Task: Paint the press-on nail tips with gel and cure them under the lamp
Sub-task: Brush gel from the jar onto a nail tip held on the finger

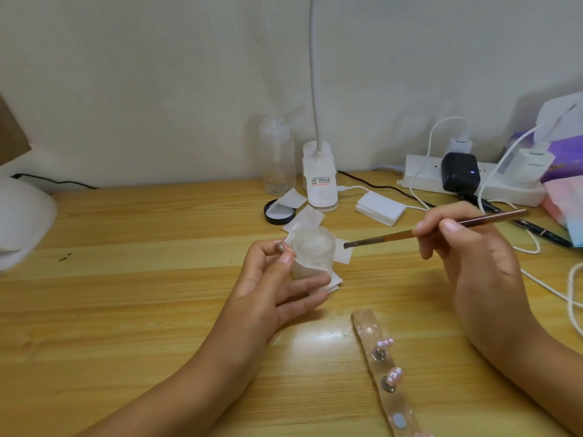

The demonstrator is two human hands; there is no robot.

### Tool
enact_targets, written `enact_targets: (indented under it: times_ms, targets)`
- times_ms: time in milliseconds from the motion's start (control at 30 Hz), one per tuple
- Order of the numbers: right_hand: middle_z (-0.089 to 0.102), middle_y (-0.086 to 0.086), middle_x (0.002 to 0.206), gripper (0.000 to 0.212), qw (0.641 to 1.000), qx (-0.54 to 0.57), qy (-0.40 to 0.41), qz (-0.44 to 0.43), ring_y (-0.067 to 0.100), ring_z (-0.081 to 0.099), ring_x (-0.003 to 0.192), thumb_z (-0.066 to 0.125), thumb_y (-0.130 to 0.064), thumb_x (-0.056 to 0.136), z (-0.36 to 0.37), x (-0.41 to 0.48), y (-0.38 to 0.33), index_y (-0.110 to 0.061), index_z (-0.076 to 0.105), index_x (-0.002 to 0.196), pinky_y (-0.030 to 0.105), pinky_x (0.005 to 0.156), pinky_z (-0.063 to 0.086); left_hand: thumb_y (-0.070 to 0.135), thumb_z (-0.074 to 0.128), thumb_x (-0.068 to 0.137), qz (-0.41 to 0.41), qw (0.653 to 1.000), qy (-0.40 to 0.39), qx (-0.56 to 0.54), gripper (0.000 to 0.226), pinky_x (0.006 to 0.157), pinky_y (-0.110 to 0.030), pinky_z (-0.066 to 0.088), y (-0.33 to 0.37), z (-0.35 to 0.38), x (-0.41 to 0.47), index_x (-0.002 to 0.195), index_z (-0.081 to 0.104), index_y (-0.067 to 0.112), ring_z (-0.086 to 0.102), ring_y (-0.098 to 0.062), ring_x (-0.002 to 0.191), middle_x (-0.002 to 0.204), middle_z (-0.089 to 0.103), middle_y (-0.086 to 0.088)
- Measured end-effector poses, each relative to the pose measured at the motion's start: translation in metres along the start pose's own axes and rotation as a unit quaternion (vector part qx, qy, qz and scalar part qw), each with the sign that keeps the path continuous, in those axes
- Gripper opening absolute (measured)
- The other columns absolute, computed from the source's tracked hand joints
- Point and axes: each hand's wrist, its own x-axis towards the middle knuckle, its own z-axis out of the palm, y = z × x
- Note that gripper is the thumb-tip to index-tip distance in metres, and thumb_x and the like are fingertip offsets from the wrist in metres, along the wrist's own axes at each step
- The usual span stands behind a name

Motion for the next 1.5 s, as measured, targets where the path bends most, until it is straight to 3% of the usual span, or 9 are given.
enact_targets:
  times_ms: [100, 200, 300, 433, 667, 1133, 1500]
  targets:
    - [0.055, -0.003, 0.074, 0.034, 0.998, 0.043, 0.024, 0.043, 0.012, 0.048, 0.071, 0.040, -0.017, 0.091, -0.004, 0.004, 0.002, -0.027, 0.069, 0.075, 0.019, 0.070, 0.045, 0.038, 0.067, 0.082, 0.033, 0.996, 0.060, 0.051, 0.003, 0.057, -0.025, 0.045, -0.001, -0.002, -0.001, 0.079, 0.065, 0.038, 0.060, -0.004, 0.064, 0.077, 0.065, 0.017]
    - [0.057, -0.003, 0.072, 0.033, 0.990, 0.101, 0.028, 0.095, 0.011, 0.050, 0.068, 0.041, -0.020, 0.088, -0.005, 0.009, 0.004, -0.024, 0.071, 0.078, 0.021, 0.064, 0.045, 0.044, 0.070, 0.069, 0.052, 0.994, 0.060, 0.075, 0.010, 0.051, -0.021, 0.036, -0.001, -0.003, -0.003, 0.076, 0.066, 0.037, 0.046, -0.002, 0.053, 0.073, 0.057, 0.015]
    - [0.060, -0.002, 0.074, 0.035, 0.975, 0.178, 0.007, 0.135, 0.009, 0.055, 0.067, 0.038, -0.021, 0.088, -0.005, 0.012, 0.004, -0.025, 0.073, 0.084, 0.020, 0.062, 0.049, 0.042, 0.072, 0.064, 0.044, 0.993, 0.008, 0.110, 0.015, 0.052, -0.016, 0.045, -0.002, -0.001, -0.005, 0.073, 0.067, 0.032, 0.053, -0.002, 0.057, 0.074, 0.065, 0.012]
    - [0.059, -0.001, 0.069, 0.032, 0.960, 0.224, -0.025, 0.164, 0.010, 0.058, 0.066, 0.041, -0.022, 0.087, -0.005, 0.012, 0.002, -0.023, 0.071, 0.075, 0.021, 0.064, 0.052, 0.042, 0.072, 0.062, 0.044, 0.983, -0.033, 0.174, 0.018, 0.062, -0.013, 0.047, -0.004, 0.002, -0.009, 0.076, 0.070, 0.032, 0.061, 0.002, 0.073, 0.087, 0.072, 0.012]
    - [0.054, 0.000, 0.064, 0.024, 0.964, 0.192, -0.065, 0.171, 0.010, 0.056, 0.061, 0.047, -0.016, 0.082, -0.005, 0.011, 0.005, -0.021, 0.068, 0.073, 0.021, 0.063, 0.051, 0.038, 0.070, 0.066, 0.060, 0.982, -0.051, 0.169, 0.014, 0.065, -0.011, 0.045, -0.003, 0.003, -0.008, 0.078, 0.069, 0.032, 0.059, -0.001, 0.074, 0.090, 0.072, 0.012]
    - [0.053, 0.001, 0.060, 0.024, 0.966, 0.171, -0.090, 0.170, 0.013, 0.054, 0.059, 0.047, -0.014, 0.080, -0.003, 0.009, 0.004, -0.021, 0.068, 0.071, 0.022, 0.060, 0.050, 0.039, 0.069, 0.066, 0.057, 0.977, -0.052, 0.198, 0.012, 0.065, -0.015, 0.048, -0.002, 0.004, -0.009, 0.076, 0.069, 0.032, 0.057, 0.000, 0.069, 0.074, 0.065, 0.014]
    - [0.057, -0.001, 0.071, 0.024, 0.985, 0.098, -0.067, 0.124, 0.011, 0.056, 0.064, 0.048, -0.014, 0.082, -0.002, 0.007, 0.005, -0.025, 0.067, 0.072, 0.020, 0.063, 0.050, 0.040, 0.068, 0.065, 0.052, 0.975, -0.053, 0.208, 0.014, 0.064, -0.017, 0.047, -0.001, 0.004, -0.009, 0.075, 0.068, 0.030, 0.055, -0.001, 0.068, 0.075, 0.064, 0.011]
